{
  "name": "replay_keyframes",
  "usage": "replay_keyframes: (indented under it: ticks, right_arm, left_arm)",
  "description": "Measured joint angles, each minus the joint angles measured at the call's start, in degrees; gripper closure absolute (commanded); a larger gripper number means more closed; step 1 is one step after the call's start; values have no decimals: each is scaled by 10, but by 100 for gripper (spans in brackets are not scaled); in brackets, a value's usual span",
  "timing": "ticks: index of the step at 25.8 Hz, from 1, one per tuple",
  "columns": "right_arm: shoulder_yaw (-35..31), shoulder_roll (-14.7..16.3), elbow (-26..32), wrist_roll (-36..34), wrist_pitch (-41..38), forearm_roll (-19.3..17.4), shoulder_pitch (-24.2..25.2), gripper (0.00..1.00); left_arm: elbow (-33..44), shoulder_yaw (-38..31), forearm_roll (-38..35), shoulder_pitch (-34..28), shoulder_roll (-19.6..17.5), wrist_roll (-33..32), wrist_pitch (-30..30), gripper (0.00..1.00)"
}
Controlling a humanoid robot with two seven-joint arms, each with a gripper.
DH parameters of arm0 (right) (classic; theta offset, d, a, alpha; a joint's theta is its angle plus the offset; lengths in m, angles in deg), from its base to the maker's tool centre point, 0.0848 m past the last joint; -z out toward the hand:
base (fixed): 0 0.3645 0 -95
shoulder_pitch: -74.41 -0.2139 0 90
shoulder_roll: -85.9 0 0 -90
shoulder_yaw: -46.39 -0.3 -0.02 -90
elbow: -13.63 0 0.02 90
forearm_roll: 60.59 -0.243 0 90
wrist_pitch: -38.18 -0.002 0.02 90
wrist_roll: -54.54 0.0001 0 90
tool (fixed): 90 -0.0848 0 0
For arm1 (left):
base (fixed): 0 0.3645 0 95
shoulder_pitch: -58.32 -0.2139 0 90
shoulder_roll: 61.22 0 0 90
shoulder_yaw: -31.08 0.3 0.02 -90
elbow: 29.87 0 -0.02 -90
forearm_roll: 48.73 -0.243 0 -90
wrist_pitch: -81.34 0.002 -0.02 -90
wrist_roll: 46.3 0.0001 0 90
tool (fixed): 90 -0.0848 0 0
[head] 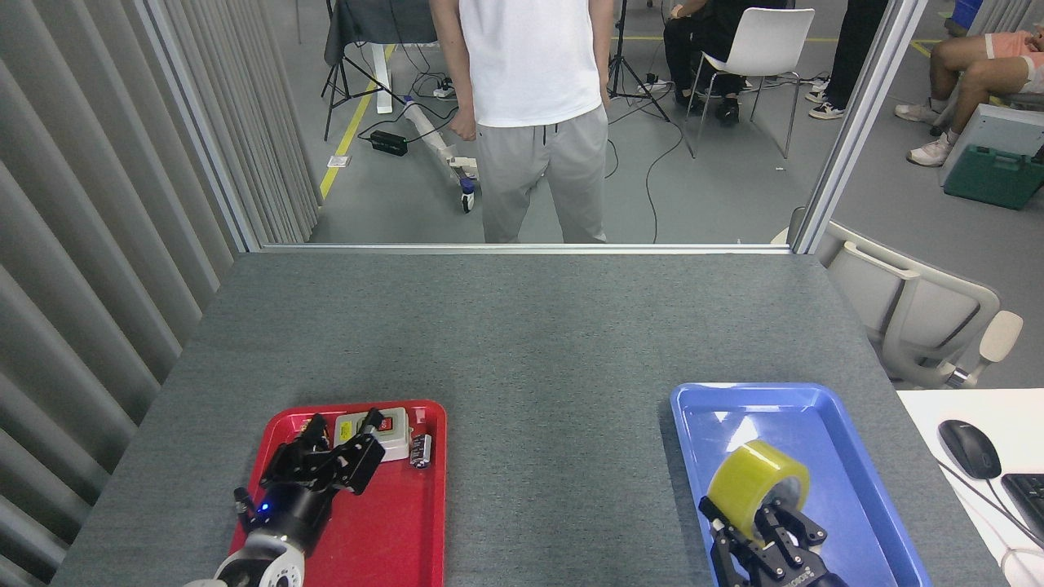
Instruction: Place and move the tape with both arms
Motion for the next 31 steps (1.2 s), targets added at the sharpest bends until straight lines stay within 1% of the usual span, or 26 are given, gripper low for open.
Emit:
replay_keyframes:
  ticks: [2,4,6,8,10,11,13,15,16,17,18,19,20,23,27,31]
  right_arm:
    - [8,12,-11,45,80,0,-21,96]
    - [25,27,-27,86,150,-6,-49,95]
    - [49,43,-50,124,207,-20,-80,92]
    - [79,58,-76,162,255,-41,-110,91]
    - [104,72,-101,186,287,-59,-134,91]
    - [113,76,-109,196,296,-67,-142,89]
    - [130,82,-127,213,311,-80,-157,82]
    - [146,85,-144,231,324,-90,-167,73]
    - [154,86,-151,237,328,-95,-172,62]
    - [159,86,-156,240,332,-100,-174,39]
    - [163,86,-160,244,335,-107,-176,20]
    - [166,86,-162,244,337,-111,-177,8]
    - [168,86,-164,245,338,-114,-179,0]
    - [170,86,-166,246,339,-120,-180,0]
    - [168,90,-164,221,338,-119,-179,0]
    - [156,98,-144,187,334,-113,-172,0]
  left_arm:
    - [35,-31,-71,-44,-8,1,42,1]
    - [70,-64,-115,-84,-15,-8,60,1]
    - [108,-95,-137,-119,-17,-22,72,1]
    - [138,-112,-149,-139,-16,-32,75,1]
    - [153,-120,-155,-149,-10,-35,78,1]
    - [154,-121,-157,-152,-7,-39,78,1]
    - [151,-121,-159,-153,0,-39,79,1]
    - [150,-114,-161,-152,3,-41,79,1]
    - [149,-111,-161,-151,4,-41,79,1]
    - [149,-107,-161,-149,4,-41,79,1]
    - [149,-105,-161,-147,4,-41,79,1]
    - [149,-103,-161,-146,4,-41,79,1]
    - [149,-102,-161,-145,4,-41,79,1]
    - [149,-101,-161,-144,2,-43,78,1]
    - [148,-101,-160,-143,2,-45,75,1]
    - [145,-100,-159,-141,2,-46,72,1]
